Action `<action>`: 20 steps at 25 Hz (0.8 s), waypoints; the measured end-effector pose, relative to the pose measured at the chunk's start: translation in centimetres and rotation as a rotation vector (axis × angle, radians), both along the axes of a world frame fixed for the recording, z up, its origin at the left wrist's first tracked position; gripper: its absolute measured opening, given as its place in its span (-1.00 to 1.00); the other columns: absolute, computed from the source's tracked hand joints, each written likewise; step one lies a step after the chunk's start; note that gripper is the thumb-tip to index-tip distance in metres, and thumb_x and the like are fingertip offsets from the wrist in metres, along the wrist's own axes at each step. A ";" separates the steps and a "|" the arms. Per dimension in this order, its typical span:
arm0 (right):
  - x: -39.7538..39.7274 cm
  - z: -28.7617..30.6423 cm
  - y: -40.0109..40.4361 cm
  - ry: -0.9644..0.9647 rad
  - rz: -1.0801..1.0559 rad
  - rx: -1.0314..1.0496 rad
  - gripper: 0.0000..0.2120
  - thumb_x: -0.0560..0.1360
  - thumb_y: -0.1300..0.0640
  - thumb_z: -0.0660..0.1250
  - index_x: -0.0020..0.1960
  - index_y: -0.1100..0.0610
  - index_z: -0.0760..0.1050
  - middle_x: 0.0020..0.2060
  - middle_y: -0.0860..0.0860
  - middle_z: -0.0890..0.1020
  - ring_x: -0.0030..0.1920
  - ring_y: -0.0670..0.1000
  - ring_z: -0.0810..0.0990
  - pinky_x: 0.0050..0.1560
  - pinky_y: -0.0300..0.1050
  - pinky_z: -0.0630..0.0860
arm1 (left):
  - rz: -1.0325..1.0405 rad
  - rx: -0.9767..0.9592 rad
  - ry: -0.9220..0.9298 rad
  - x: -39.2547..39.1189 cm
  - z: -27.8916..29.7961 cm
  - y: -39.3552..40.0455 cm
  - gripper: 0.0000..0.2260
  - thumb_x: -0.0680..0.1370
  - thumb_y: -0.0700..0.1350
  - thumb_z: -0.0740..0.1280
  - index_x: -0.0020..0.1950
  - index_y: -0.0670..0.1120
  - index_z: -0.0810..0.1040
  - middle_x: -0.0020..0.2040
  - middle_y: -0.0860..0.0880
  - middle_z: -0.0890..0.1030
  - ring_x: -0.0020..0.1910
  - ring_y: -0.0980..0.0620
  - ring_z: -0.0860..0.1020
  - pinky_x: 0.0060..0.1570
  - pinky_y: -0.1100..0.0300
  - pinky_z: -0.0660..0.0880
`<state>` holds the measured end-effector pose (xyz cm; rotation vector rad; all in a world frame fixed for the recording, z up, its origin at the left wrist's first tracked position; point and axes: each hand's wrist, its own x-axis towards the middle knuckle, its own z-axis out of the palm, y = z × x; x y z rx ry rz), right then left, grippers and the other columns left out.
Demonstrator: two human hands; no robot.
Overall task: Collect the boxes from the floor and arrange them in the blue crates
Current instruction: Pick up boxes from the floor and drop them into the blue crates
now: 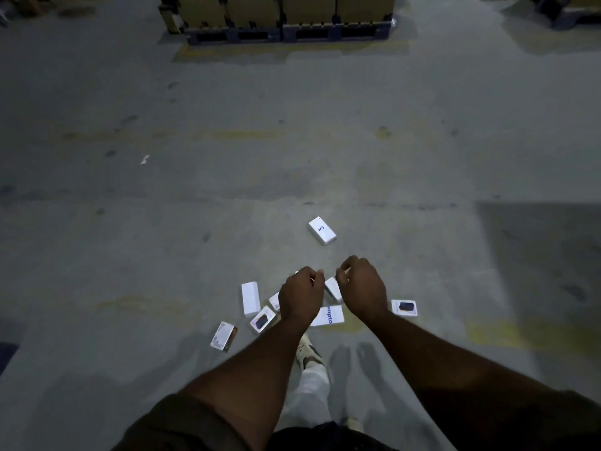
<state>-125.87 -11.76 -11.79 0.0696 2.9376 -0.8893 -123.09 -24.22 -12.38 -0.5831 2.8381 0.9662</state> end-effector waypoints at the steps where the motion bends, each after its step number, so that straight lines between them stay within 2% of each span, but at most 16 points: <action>1: -2.2 -0.3 -0.2 0.004 0.010 0.007 -0.79 0.57 0.00 0.25 0.05 0.12 0.55 -0.03 0.09 0.60 0.00 0.09 0.57 -0.05 -0.06 0.51 | -0.002 0.021 0.012 -2.2 -0.7 -0.4 -0.66 0.66 0.11 0.18 -0.03 -0.09 0.61 -0.09 -0.09 0.69 -0.07 -0.13 0.64 -0.10 0.07 0.51; 4: -7.9 -0.8 -0.6 -0.022 0.030 0.044 -0.79 0.57 -0.01 0.25 0.05 0.11 0.55 -0.03 0.08 0.59 0.01 0.09 0.56 -0.03 -0.05 0.52 | 0.013 0.061 -0.012 -8.3 -1.7 -1.3 -0.65 0.66 0.12 0.17 -0.07 -0.08 0.60 -0.15 -0.07 0.68 -0.13 -0.11 0.64 -0.19 0.12 0.45; 9: -16.5 -1.4 -2.0 -0.076 0.020 0.079 -0.79 0.57 -0.01 0.25 0.07 0.11 0.54 -0.02 0.07 0.58 0.04 0.09 0.55 -0.05 -0.06 0.47 | 0.041 0.100 -0.058 -17.2 -2.8 -3.0 -0.65 0.63 0.16 0.17 -0.12 -0.04 0.59 -0.17 -0.04 0.69 -0.14 -0.09 0.65 -0.08 0.06 0.58; 14: -23.8 -2.4 -3.9 -0.108 0.037 0.058 -0.80 0.58 0.01 0.24 0.06 0.12 0.53 -0.05 0.08 0.57 0.02 0.09 0.55 -0.07 -0.05 0.47 | 0.111 0.136 -0.099 -24.7 -3.5 -4.7 -0.72 0.63 0.10 0.21 -0.09 -0.05 0.59 -0.13 -0.04 0.69 -0.10 -0.11 0.64 -0.11 0.11 0.50; 18: -30.3 -4.8 -4.4 -0.119 0.076 0.043 -0.78 0.59 0.03 0.23 0.05 0.16 0.52 -0.05 0.12 0.56 0.02 0.13 0.55 -0.06 -0.03 0.47 | 0.184 0.158 -0.132 -29.4 -5.3 -5.0 -0.74 0.63 0.07 0.23 -0.03 -0.08 0.58 -0.08 -0.07 0.69 -0.07 -0.12 0.63 -0.12 0.13 0.45; 20: -33.9 -7.8 -4.6 -0.169 0.126 0.055 -0.78 0.59 0.03 0.23 0.06 0.17 0.52 -0.04 0.13 0.56 0.03 0.14 0.54 -0.03 -0.02 0.48 | 0.280 0.167 -0.153 -32.2 -7.6 -4.3 -0.75 0.63 0.08 0.24 -0.03 -0.08 0.57 -0.09 -0.08 0.68 -0.07 -0.13 0.62 -0.11 0.12 0.46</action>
